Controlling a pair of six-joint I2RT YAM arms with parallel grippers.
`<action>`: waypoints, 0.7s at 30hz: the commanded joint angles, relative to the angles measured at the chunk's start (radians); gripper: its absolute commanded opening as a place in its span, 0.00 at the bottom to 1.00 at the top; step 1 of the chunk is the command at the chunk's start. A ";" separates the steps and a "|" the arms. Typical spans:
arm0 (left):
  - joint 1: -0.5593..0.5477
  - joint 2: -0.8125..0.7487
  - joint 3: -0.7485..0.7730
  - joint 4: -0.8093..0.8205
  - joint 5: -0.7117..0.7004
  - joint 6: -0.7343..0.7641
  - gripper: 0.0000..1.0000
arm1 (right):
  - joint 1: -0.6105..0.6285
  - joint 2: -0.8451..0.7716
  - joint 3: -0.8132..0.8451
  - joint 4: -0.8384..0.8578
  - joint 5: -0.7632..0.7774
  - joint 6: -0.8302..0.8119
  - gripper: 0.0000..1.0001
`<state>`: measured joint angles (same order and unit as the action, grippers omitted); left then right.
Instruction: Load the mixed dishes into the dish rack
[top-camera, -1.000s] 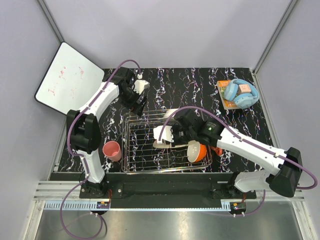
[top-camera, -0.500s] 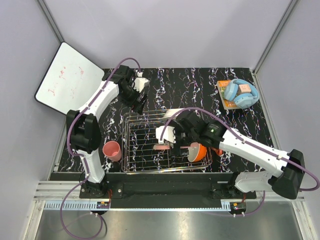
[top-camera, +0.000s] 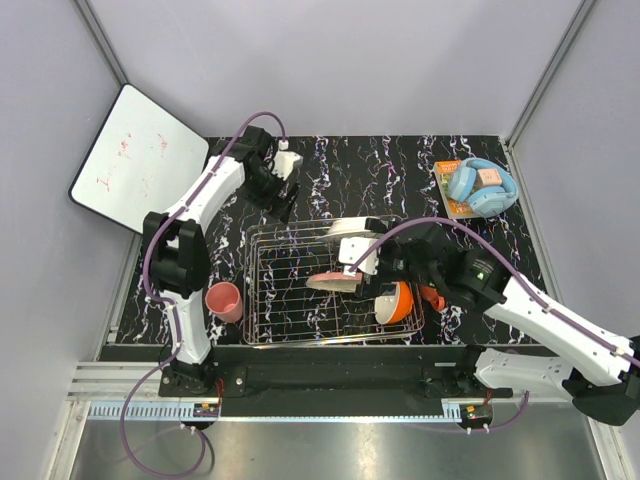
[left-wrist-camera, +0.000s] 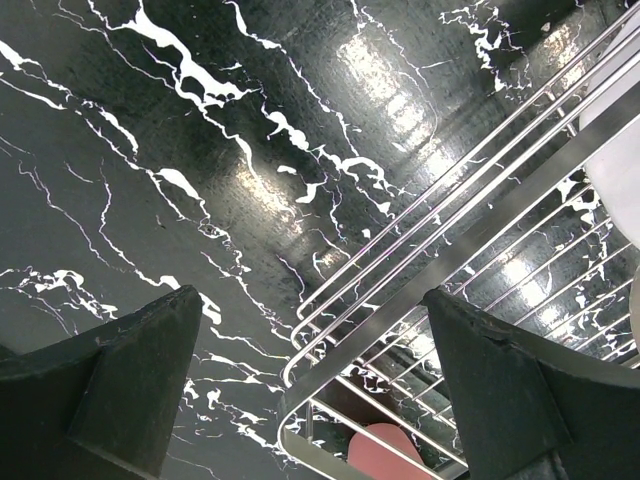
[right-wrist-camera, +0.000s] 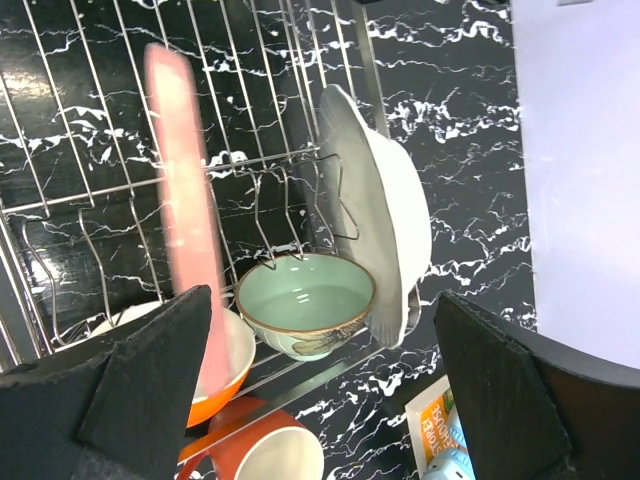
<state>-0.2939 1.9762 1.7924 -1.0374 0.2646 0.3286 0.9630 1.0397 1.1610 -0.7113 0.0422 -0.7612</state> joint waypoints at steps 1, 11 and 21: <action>-0.004 -0.011 -0.018 0.042 -0.039 0.012 0.99 | 0.006 -0.043 0.017 0.009 0.036 0.022 1.00; -0.025 0.019 -0.033 0.049 -0.053 -0.010 0.99 | 0.005 -0.078 0.019 0.021 0.079 0.031 1.00; -0.036 0.150 0.119 0.062 -0.114 -0.097 0.99 | 0.005 -0.026 -0.003 0.136 0.389 0.065 1.00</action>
<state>-0.3355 2.0590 1.8259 -1.0607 0.2432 0.2783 0.9630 0.9936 1.1587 -0.6716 0.2565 -0.7349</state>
